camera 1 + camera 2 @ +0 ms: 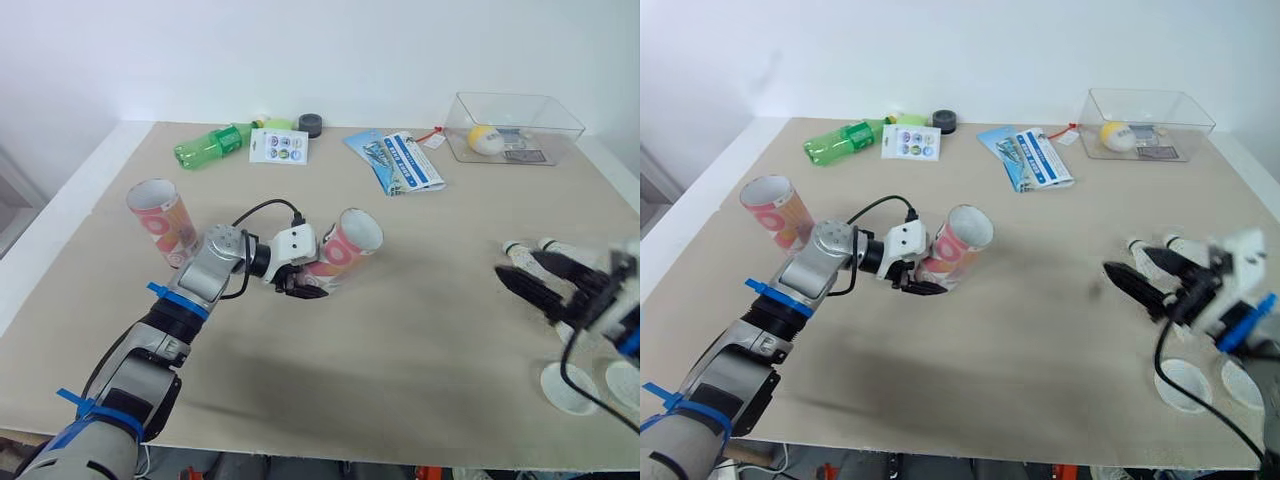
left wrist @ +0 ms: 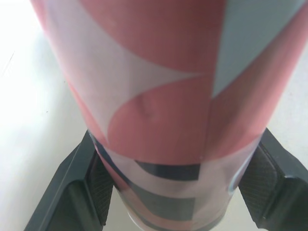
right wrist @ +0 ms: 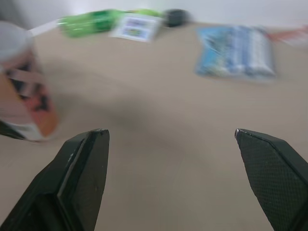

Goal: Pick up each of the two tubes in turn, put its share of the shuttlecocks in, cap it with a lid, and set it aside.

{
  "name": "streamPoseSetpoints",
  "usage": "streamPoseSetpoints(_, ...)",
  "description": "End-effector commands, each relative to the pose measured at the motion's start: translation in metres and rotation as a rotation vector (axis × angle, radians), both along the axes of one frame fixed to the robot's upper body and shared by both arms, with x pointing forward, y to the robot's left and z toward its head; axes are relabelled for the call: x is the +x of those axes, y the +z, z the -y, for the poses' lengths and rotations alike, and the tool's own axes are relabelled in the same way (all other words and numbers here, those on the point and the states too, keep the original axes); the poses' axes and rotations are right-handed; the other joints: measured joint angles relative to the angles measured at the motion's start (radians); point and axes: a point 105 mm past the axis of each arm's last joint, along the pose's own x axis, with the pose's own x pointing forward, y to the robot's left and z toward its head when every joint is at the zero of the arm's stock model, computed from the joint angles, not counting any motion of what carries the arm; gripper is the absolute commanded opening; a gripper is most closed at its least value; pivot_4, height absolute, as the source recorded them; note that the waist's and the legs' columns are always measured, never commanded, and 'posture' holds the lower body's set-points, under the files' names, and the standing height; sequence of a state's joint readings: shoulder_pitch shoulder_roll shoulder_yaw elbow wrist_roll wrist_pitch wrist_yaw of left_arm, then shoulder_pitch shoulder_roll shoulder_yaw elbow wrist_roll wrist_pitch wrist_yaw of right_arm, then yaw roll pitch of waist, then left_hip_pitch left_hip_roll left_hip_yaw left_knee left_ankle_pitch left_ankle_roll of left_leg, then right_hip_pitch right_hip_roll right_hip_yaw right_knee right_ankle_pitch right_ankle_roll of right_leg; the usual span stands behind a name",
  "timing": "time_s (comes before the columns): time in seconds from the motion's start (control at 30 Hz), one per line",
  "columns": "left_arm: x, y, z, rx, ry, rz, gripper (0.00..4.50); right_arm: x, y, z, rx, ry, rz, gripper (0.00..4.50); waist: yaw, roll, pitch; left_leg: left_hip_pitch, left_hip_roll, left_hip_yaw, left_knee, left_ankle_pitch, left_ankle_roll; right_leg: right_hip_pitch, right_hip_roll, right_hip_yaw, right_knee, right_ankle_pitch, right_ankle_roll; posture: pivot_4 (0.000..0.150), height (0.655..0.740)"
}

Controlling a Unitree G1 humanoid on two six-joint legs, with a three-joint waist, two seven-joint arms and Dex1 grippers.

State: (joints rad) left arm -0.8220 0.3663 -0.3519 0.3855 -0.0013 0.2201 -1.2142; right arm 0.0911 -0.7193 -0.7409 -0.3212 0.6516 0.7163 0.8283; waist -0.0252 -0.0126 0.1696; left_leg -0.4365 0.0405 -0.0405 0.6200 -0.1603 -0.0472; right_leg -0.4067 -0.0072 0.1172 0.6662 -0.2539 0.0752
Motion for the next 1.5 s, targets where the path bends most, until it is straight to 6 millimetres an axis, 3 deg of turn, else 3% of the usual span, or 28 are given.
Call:
streamPoseSetpoints(0.03,-0.005,-0.002,0.007,-0.004,-0.035,-0.012,3.04,-0.028,0.009,0.016,-0.072,-0.066,0.046,4.47,-0.001,0.0,0.0,0.0,0.0,0.0,0.0,0.0,0.0,0.0,0.0,0.0,0.0,0.0,0.0,0.15,0.74)
streamPoseSetpoints(0.23,-0.011,-0.008,0.013,-0.007,-0.059,-0.033,3.04,-0.069,-0.01,0.031,-0.016,-0.08,-0.1,4.47,-0.01,-0.001,0.0,0.0,0.0,0.0,0.004,0.0,0.0,0.002,-0.001,0.001,0.0,0.0,-0.004,0.15,0.74)
streamPoseSetpoints(0.4,-0.013,-0.009,0.017,-0.01,-0.069,-0.038,3.04,-0.076,-0.029,0.045,0.0,-0.144,-0.146,4.47,-0.011,-0.001,0.001,0.0,-0.002,0.0,0.005,0.001,0.0,0.002,-0.001,0.002,-0.001,0.0,-0.004,0.15,0.74)
streamPoseSetpoints(0.57,-0.014,-0.008,0.017,-0.013,-0.074,-0.037,3.04,-0.059,-0.045,0.046,-0.011,-0.148,-0.16,4.47,-0.011,-0.001,0.001,0.0,-0.003,0.0,0.004,0.001,0.0,0.002,-0.002,0.002,-0.002,0.0,-0.004,0.15,0.74)
streamPoseSetpoints(0.83,-0.017,-0.009,0.017,-0.012,-0.074,-0.037,3.04,-0.028,-0.056,0.046,0.002,-0.145,-0.145,4.47,-0.011,-0.001,0.001,-0.001,-0.005,-0.001,0.003,0.001,0.0,0.002,-0.004,0.002,-0.002,-0.002,-0.002,0.15,0.74)
streamPoseSetpoints(1.3,-0.016,-0.012,0.013,0.0,-0.049,-0.039,3.04,-0.003,-0.064,0.061,-0.049,-0.201,-0.134,4.47,-0.014,-0.001,0.0,-0.001,-0.009,-0.002,0.002,0.001,0.0,0.003,-0.008,0.001,-0.002,-0.003,0.001,0.15,0.74)
streamPoseSetpoints(1.4,-0.015,-0.011,0.013,0.001,-0.048,-0.035,3.04,0.003,-0.068,0.066,-0.092,-0.222,-0.131,3.59,-0.015,-0.001,0.0,-0.001,-0.01,-0.002,0.002,0.001,0.001,0.003,-0.008,0.001,-0.002,-0.003,0.001,0.15,0.74)
streamPoseSetpoints(1.5,-0.014,-0.011,0.014,0.002,-0.049,-0.033,3.04,0.005,-0.069,0.067,-0.098,-0.227,-0.119,2.2,-0.015,-0.001,0.0,-0.001,-0.01,-0.002,0.002,0.001,0.001,0.003,-0.008,0.001,-0.002,-0.003,0.002,0.15,0.74)
